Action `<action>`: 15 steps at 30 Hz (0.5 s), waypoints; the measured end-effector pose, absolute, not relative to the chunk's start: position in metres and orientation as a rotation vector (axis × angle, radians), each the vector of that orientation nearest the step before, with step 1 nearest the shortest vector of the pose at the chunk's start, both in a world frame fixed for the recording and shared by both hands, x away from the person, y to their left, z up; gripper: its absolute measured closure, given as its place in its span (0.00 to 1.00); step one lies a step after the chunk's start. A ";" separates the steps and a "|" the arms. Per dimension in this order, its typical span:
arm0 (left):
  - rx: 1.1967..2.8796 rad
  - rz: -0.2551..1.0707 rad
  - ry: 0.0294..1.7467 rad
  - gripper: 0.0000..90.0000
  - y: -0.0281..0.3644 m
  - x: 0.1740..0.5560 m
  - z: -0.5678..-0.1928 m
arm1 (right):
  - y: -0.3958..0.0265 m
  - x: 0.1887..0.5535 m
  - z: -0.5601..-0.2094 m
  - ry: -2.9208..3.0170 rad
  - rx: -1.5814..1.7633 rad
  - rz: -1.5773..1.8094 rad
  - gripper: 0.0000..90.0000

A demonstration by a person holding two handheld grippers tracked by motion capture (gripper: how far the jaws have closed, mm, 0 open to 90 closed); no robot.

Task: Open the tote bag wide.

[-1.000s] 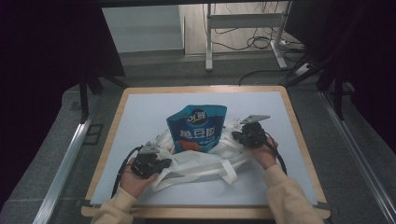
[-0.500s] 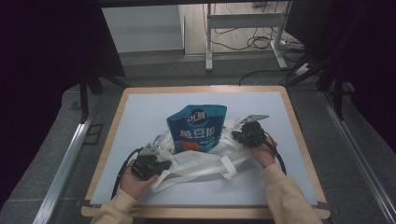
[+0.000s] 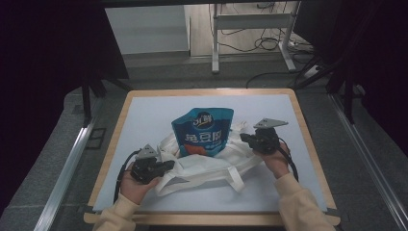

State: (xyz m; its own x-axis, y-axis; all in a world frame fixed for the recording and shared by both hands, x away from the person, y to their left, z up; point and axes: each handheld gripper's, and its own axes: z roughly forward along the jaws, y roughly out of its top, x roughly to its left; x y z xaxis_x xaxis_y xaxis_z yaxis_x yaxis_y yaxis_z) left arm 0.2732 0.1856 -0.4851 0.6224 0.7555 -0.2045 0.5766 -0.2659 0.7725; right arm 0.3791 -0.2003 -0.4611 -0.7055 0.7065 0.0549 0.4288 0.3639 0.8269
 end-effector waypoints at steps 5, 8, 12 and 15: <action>1.879 0.303 1.043 0.97 0.200 0.267 -0.469 | -0.210 0.365 -0.449 2.286 0.971 1.324 0.99; 1.855 0.330 1.057 0.96 0.208 0.265 -0.465 | -0.218 0.356 -0.445 2.276 0.953 1.347 0.99; 1.821 0.364 1.093 0.94 0.223 0.264 -0.467 | -0.231 0.344 -0.441 2.256 0.948 1.364 0.98; 1.804 0.375 1.116 0.85 0.229 0.263 -0.470 | -0.242 0.337 -0.442 2.235 0.970 1.377 0.89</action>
State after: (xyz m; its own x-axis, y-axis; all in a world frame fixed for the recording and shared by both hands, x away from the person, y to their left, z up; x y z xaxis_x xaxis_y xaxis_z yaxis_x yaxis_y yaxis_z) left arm 0.2632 0.2287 -0.4699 0.5369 0.8181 -0.2063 0.5273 -0.1345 0.8390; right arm 0.3372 -0.2419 -0.4424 -0.7081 0.7033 0.0624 0.3720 0.2965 0.8796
